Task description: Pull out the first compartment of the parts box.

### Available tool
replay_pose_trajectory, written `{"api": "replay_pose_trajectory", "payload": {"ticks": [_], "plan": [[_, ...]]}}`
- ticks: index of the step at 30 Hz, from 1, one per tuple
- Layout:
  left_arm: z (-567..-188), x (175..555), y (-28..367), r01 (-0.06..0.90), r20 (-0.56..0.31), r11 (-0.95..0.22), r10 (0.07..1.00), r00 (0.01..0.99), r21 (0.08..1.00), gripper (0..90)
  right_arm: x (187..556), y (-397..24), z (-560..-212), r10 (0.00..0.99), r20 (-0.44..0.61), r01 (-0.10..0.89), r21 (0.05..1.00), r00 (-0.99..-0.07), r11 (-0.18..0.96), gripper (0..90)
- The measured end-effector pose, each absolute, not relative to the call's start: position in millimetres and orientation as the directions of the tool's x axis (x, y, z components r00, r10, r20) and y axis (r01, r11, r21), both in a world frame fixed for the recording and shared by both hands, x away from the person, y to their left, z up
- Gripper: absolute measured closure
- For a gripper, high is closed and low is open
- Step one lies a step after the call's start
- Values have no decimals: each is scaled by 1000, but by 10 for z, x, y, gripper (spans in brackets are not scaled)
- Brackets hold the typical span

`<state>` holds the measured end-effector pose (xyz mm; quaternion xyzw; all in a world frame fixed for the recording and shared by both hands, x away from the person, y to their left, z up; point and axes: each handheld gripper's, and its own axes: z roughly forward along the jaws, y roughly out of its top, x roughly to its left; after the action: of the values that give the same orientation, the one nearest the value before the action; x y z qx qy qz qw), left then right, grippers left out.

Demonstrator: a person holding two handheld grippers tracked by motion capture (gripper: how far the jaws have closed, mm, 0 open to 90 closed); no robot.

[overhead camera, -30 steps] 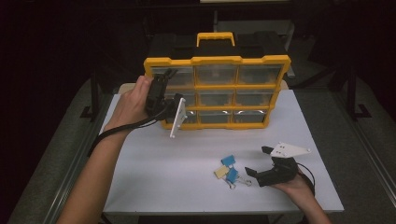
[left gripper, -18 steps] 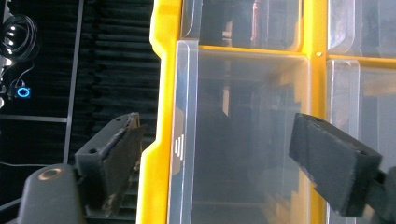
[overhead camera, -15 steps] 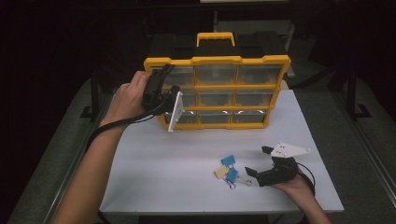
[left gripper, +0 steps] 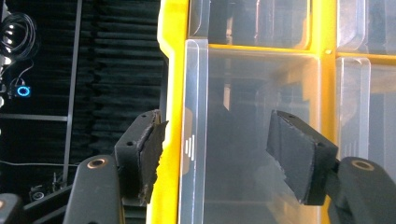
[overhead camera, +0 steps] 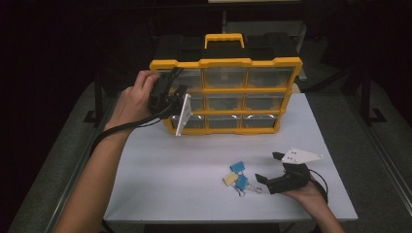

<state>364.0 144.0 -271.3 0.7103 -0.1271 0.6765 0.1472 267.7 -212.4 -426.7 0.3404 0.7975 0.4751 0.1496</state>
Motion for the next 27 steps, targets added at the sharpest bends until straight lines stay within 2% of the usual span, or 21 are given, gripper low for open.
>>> {"api": "replay_pose_trajectory", "payload": {"ticks": [16, 27], "plan": [[-2643, 3635, 1442, -373, 998, -926, 37, 52, 54, 579, 2678, -2124, -4269, 685, 85, 401, 859, -723, 317, 0], [-2618, 3657, 1438, -354, 998, -934, 32, 53, 49, 652, 2678, -2125, -4269, 686, 86, 402, 860, -723, 316, 0]]}}
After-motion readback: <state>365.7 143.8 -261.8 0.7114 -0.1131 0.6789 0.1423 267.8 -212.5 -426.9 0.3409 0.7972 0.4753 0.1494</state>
